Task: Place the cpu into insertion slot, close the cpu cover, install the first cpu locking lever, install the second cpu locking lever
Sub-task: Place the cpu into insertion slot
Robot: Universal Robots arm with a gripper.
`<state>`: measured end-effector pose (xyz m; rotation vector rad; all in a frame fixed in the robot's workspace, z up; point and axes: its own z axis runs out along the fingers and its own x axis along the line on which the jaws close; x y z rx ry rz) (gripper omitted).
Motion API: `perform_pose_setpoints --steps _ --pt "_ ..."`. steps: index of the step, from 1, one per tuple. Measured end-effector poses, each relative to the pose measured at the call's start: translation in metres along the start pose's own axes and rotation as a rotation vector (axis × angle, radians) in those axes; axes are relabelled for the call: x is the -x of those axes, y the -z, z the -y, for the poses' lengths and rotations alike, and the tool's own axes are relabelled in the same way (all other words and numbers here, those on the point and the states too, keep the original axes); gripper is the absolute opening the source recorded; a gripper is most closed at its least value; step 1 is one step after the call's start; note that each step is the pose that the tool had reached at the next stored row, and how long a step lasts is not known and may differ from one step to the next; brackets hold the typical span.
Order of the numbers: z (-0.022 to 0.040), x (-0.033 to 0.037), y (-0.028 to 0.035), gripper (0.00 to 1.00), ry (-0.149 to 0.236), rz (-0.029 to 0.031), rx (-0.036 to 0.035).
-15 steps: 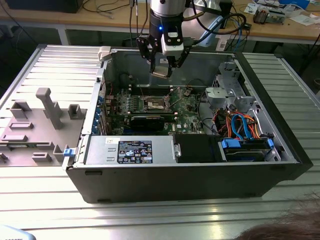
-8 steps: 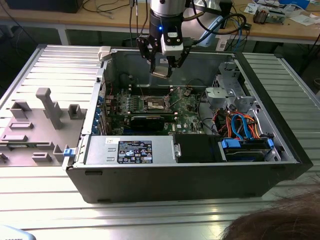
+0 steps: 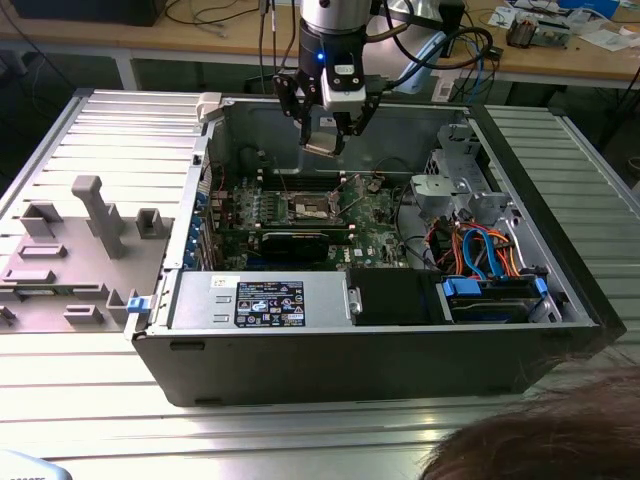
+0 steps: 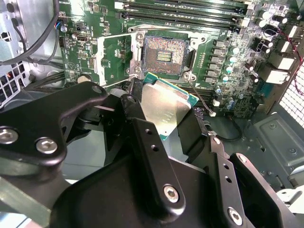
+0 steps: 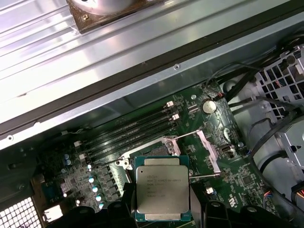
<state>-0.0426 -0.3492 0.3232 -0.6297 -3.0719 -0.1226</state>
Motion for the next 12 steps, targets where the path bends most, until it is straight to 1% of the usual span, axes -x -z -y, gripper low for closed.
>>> perform_pose_setpoints --steps 5,12 --pt "0.0 0.0 0.0 0.54 -0.009 0.0006 0.0002" --pt "0.0 0.0 -0.0004 0.54 -0.037 0.0028 0.0006"
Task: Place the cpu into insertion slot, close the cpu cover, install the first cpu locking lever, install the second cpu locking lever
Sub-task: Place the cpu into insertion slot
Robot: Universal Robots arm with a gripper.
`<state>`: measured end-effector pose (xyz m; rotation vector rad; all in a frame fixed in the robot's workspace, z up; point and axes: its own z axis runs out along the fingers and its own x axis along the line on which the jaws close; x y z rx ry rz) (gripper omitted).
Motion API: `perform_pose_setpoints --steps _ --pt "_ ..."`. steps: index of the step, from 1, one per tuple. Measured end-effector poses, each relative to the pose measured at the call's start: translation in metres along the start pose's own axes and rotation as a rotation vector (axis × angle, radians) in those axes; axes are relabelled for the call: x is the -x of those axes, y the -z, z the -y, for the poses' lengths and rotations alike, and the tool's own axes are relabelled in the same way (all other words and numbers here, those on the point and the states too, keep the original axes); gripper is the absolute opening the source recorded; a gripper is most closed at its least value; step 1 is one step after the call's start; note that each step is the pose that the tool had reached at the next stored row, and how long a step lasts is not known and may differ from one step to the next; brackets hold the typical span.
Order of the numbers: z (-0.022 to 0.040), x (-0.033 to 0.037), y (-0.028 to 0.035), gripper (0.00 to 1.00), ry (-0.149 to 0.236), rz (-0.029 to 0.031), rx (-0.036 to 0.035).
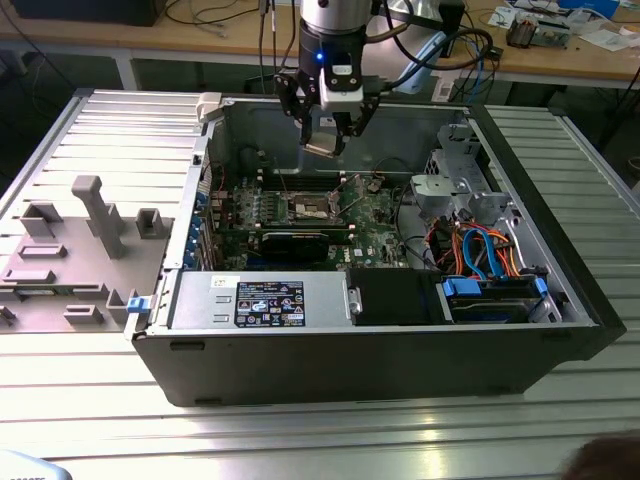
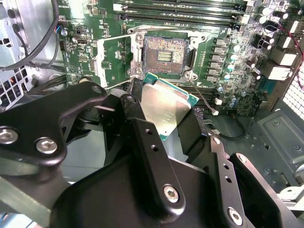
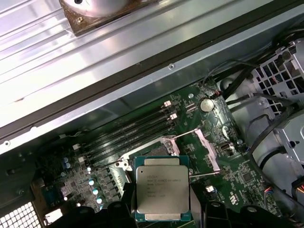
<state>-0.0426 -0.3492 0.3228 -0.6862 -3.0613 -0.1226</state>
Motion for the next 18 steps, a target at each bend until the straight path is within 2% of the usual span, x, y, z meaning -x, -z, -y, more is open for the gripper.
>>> perform_pose_setpoints --steps 18 --pt "0.0001 0.0 -0.0008 0.54 -0.04 0.003 0.0008"
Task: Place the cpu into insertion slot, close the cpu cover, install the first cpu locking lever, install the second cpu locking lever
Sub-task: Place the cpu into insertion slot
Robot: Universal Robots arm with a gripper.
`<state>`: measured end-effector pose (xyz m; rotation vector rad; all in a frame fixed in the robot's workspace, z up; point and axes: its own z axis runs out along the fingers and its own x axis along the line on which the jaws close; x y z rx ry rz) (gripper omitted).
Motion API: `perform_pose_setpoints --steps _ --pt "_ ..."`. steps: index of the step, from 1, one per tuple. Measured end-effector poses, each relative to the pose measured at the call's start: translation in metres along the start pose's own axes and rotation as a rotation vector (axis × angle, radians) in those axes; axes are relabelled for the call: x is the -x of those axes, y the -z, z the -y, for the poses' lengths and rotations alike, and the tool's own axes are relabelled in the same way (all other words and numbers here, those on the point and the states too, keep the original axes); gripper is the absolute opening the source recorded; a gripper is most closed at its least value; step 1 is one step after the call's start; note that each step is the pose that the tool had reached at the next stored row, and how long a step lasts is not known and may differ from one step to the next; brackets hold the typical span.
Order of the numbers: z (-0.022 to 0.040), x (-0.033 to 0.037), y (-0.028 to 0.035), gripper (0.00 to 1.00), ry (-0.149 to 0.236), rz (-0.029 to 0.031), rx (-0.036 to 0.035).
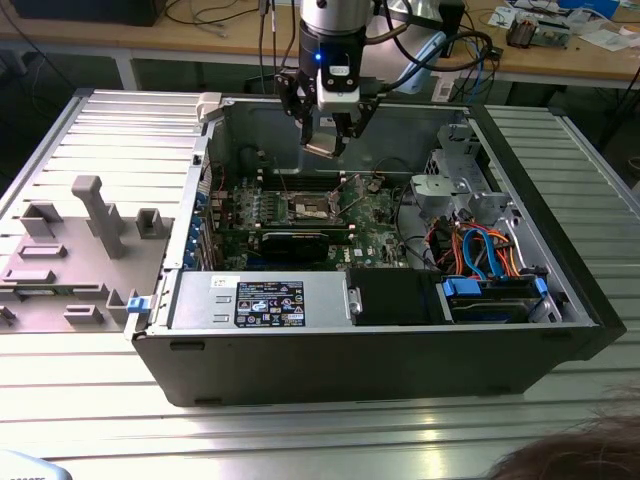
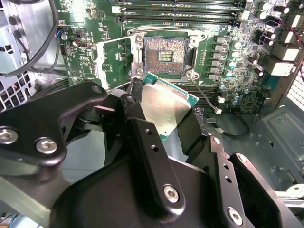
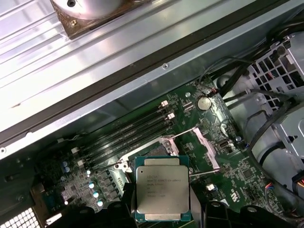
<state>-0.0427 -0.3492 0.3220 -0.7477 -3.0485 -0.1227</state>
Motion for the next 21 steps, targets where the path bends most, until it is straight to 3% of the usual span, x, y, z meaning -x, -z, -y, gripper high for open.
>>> perform_pose_setpoints --steps 21 --pt "0.0 0.0 -0.0006 0.54 -0.051 0.0039 0.0009"
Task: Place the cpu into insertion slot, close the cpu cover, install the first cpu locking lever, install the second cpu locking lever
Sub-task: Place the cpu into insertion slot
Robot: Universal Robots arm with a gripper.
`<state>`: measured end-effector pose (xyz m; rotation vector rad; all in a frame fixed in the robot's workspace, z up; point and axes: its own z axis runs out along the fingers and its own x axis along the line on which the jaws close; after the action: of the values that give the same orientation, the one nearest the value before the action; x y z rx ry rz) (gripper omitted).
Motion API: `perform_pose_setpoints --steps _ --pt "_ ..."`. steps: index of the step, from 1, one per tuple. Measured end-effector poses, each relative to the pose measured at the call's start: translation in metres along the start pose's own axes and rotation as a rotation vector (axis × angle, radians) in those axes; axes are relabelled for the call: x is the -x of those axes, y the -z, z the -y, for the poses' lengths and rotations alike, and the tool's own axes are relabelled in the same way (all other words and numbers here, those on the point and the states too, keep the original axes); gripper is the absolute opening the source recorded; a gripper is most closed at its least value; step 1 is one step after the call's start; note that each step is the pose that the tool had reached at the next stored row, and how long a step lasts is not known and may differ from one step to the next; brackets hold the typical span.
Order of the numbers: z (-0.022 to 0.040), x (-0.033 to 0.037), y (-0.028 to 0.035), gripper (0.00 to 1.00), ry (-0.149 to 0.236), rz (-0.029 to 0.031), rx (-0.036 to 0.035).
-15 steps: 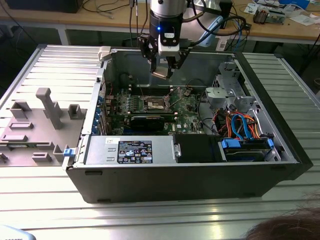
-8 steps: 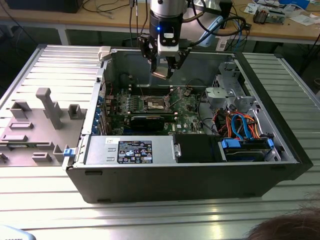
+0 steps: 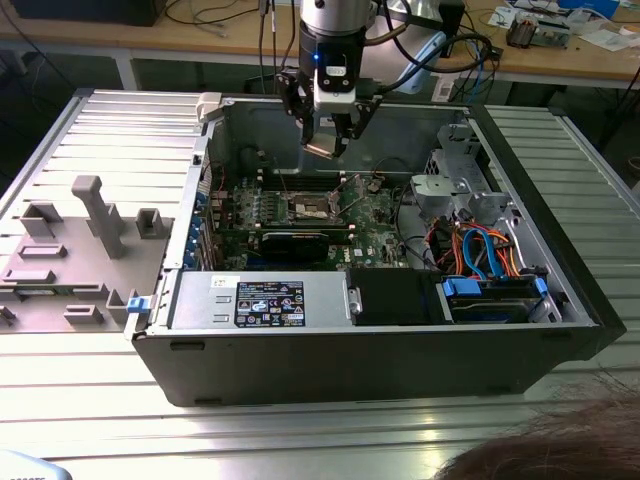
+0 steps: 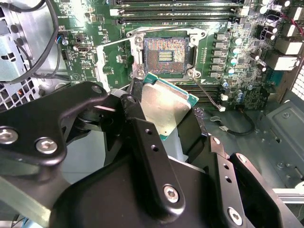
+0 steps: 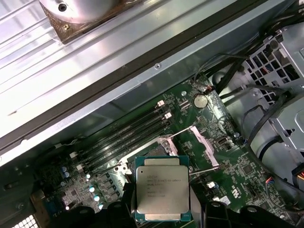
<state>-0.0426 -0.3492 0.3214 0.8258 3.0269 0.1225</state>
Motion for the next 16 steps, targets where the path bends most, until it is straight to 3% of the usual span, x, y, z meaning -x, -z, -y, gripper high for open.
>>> perform_pose_setpoints --steps 16 --pt "0.0 0.0 -0.0001 0.54 -0.037 0.0028 0.0007"
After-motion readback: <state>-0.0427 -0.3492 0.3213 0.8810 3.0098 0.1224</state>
